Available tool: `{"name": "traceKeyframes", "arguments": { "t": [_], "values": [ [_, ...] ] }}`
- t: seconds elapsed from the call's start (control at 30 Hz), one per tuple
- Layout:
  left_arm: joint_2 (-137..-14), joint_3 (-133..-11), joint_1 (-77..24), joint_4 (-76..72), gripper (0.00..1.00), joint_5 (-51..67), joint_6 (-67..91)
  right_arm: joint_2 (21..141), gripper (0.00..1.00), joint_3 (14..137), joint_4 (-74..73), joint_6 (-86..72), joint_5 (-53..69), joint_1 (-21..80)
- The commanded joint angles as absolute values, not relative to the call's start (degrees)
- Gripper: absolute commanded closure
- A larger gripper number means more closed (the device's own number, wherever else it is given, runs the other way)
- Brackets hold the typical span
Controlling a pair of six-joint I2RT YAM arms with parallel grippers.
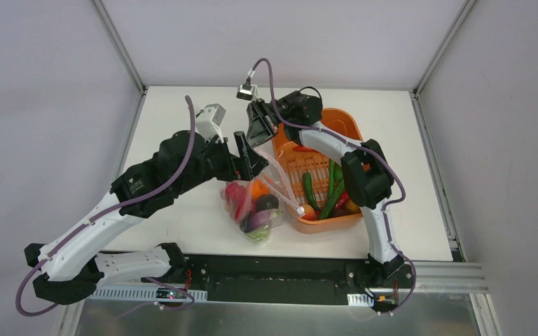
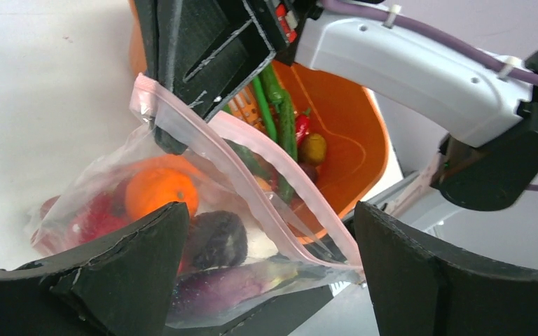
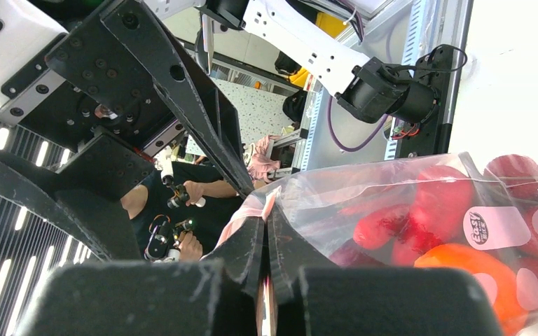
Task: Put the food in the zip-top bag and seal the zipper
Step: Adjust the zipper food storage bag at the center of the board.
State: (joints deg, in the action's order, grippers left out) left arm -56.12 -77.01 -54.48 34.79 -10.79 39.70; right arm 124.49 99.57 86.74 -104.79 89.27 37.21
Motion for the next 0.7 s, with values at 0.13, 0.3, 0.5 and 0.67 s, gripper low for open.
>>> {"name": "traceKeyframes", "arguments": {
  "t": [0.13,0.3,0.5,0.67],
  "values": [
    [-61.8,-81.5,-56.6,40.9,0.18,-18.9,41.2,122.6,1.0,98.6,99.1,-108.8,95.2,36.0],
    [-64.8,-82.7,-57.1,42.0,0.29,-19.4,40.6,121.6,1.0,97.1,99.0,-108.2,95.1,35.6],
    [-65.7,-83.2,-57.2,42.1,0.64,-20.1,40.0,120.6,1.0,95.6,99.0,-107.5,95.2,35.3],
    [-64.1,-82.7,-57.1,41.5,0.93,-20.6,39.1,119.8,1.0,94.4,98.9,-107.0,95.2,34.6]
  ]
}}
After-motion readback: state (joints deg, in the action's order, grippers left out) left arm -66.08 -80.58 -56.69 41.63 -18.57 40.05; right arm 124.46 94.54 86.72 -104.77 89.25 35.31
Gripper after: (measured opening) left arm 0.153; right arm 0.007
